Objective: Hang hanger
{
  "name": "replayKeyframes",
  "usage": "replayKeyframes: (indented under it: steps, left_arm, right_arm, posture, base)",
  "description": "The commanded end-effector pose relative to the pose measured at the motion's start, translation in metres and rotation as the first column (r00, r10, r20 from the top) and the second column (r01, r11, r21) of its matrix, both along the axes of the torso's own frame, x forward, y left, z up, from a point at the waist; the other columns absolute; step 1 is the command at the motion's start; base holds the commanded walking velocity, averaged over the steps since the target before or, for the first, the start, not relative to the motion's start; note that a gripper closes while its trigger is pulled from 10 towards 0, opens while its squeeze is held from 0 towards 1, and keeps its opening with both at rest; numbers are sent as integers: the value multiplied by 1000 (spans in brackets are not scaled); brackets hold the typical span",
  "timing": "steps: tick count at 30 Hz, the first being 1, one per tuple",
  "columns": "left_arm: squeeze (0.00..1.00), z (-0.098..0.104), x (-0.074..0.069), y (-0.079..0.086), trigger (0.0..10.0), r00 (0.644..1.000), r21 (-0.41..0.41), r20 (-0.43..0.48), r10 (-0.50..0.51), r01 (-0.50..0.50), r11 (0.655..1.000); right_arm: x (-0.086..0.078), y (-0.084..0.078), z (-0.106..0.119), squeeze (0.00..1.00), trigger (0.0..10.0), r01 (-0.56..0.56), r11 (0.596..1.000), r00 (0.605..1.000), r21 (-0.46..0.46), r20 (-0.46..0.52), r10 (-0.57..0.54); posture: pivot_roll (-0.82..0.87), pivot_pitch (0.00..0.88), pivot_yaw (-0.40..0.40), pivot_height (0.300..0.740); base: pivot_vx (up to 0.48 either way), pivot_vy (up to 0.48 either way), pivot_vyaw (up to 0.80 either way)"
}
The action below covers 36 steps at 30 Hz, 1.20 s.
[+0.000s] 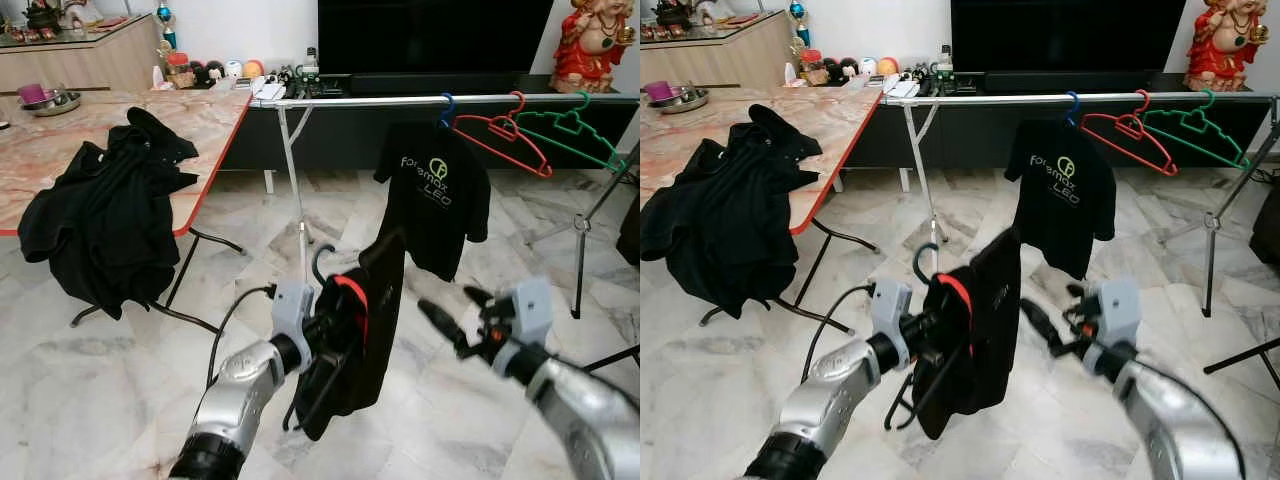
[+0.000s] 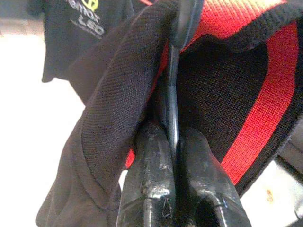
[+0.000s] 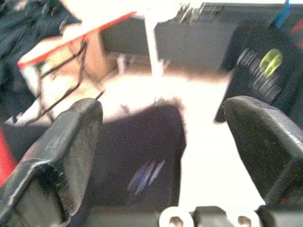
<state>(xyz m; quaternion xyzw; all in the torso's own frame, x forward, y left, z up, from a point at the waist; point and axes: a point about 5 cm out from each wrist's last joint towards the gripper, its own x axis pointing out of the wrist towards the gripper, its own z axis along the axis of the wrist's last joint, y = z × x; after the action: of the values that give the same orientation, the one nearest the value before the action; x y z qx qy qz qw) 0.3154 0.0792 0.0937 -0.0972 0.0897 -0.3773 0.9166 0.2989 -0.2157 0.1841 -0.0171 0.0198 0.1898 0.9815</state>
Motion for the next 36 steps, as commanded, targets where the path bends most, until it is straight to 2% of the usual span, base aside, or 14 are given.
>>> replayKeyframes:
  steps: [1,3,8,10,14,15,16,17,22,26,31,32,34,36]
  left_arm:
    - [0,9,-1,0,10000,997,15,50,-52,51,999]
    - [0,5,-6,0,10000,993,31,44,-113,112,993]
    - [0,1,-13,1,10000,976,82,42,-215,211,974]
    - [0,-1,-18,1,10000,961,111,30,-273,269,957]
    - [0,-3,-21,2,10000,942,149,26,-334,326,933]
    - [0,-2,-22,1,10000,934,157,28,-356,348,924]
    - [0,-2,-22,1,10000,934,157,28,-356,348,924]
    - [0,1,-25,-2,10000,908,181,35,-417,405,896]
    - [0,5,-33,-7,10000,843,231,19,-538,520,823]
    - [0,4,-40,-11,10000,771,262,-15,-637,618,742]
    - [0,10,-42,-14,10000,741,262,-10,-672,650,713]
    - [0,13,-43,-14,10000,731,263,-7,-682,659,704]
    - [0,16,-44,-13,10000,720,267,-8,-694,670,692]
    - [0,16,-44,-11,10000,716,277,-16,-698,674,685]
  right_arm:
    - [3,-9,11,0,10000,9,1000,1000,0,30,-9]
    - [8,-13,23,0,10000,-61,998,997,-21,40,62]
    - [8,-11,27,0,10000,-221,968,975,-116,1,223]
    - [8,-11,28,0,10000,-344,925,939,-162,-54,340]
    - [-4,-11,18,31,10000,-601,762,798,-239,-224,560]
    - [-5,-11,16,373,10000,-638,737,768,-222,-253,589]
    - [-5,-11,16,373,10000,-638,737,768,-222,-253,589]
    - [-9,-12,10,1000,10000,-713,675,695,-190,-321,643]
    - [-16,-9,-3,1000,10000,-808,564,575,-169,-433,694]
    - [-11,-6,-22,1000,10000,-831,526,538,-185,-508,672]
    - [-7,-1,-35,965,10000,-860,473,494,-191,-544,678]
    - [-4,1,-37,0,10000,-861,469,495,-199,-546,676]
    - [-2,5,-39,0,10000,-867,456,486,-203,-551,679]
    - [-3,11,-43,0,10000,-891,421,439,-172,-562,700]
  posture:
    - [-13,41,-7,740]
    - [-21,40,-8,740]
    - [-21,39,-9,740]
    - [-23,39,-7,740]
    - [-36,40,-6,740]
    - [-36,40,-6,740]
    - [-36,40,-6,740]
    - [-41,36,-7,740]
    - [-38,38,-6,740]
    - [-41,41,-8,740]
    - [-38,42,-9,740]
    - [-39,44,-8,740]
    - [-37,46,-8,740]
    - [-34,45,-8,740]
  base:
    - [0,0,0]
    - [0,0,0]
    - [0,0,0]
    - [0,0,0]
    - [0,0,0]
    - [0,0,0]
    - [0,0,0]
    - [0,0,0]
    - [0,0,0]
    - [0,0,0]
    - [0,0,0]
    - [0,0,0]
    - [0,0,0]
    - [0,0,0]
